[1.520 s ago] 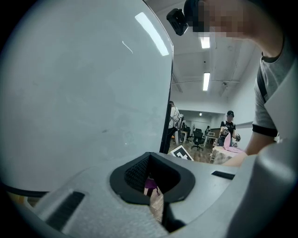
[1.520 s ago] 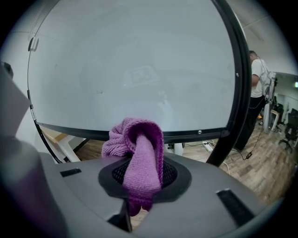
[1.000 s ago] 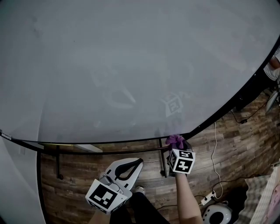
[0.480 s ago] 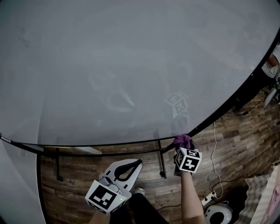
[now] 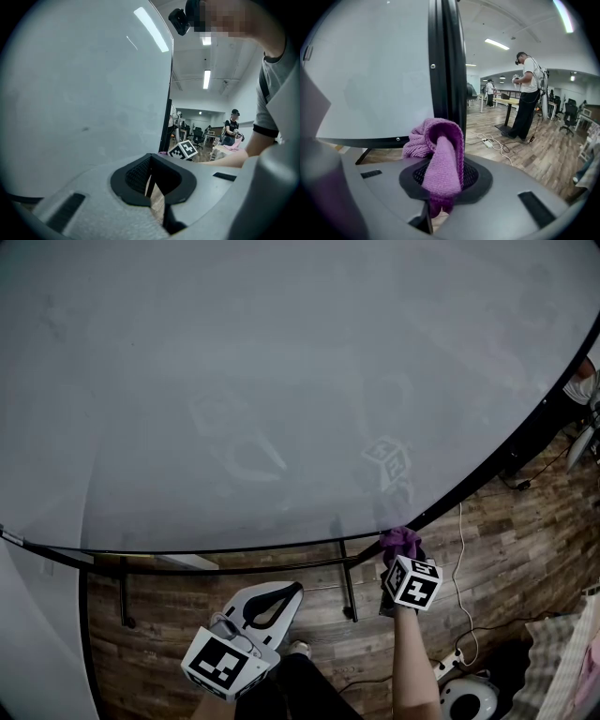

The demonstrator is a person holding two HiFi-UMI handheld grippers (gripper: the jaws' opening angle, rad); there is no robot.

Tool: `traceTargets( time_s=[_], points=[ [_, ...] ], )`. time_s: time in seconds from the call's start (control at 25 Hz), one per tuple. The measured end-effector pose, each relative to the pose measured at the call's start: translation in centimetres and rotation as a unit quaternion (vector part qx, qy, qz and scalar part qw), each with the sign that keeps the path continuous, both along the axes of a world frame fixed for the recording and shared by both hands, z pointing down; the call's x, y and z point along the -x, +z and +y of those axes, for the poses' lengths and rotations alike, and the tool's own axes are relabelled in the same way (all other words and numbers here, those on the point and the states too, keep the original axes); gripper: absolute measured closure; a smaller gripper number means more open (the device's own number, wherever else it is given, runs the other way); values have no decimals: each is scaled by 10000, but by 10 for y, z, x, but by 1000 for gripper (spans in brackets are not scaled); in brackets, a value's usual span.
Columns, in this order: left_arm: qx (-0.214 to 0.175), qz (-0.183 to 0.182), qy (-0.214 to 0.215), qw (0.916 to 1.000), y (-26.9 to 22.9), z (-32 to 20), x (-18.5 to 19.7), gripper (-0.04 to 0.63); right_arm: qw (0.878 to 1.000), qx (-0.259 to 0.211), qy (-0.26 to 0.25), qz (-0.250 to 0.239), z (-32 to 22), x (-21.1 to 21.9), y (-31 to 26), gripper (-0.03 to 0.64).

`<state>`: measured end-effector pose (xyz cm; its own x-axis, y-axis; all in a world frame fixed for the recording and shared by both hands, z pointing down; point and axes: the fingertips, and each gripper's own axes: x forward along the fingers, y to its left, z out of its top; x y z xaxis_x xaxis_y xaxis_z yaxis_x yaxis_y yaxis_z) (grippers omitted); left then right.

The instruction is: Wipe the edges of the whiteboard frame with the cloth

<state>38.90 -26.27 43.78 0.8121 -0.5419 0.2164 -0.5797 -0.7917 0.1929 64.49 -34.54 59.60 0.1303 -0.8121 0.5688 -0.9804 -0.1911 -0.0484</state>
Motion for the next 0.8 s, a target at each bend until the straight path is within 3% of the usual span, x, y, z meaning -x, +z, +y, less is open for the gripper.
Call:
traceTargets(
  time_s=[0.44, 0.8],
  points=[
    [22, -64, -110, 9999, -1, 5, 17, 578, 9974, -89, 651, -284, 8, -16, -4, 557],
    [-205, -160, -164, 9995, -2, 19, 35, 578, 9969, -374, 605, -324, 27, -5, -12, 557]
  ],
)
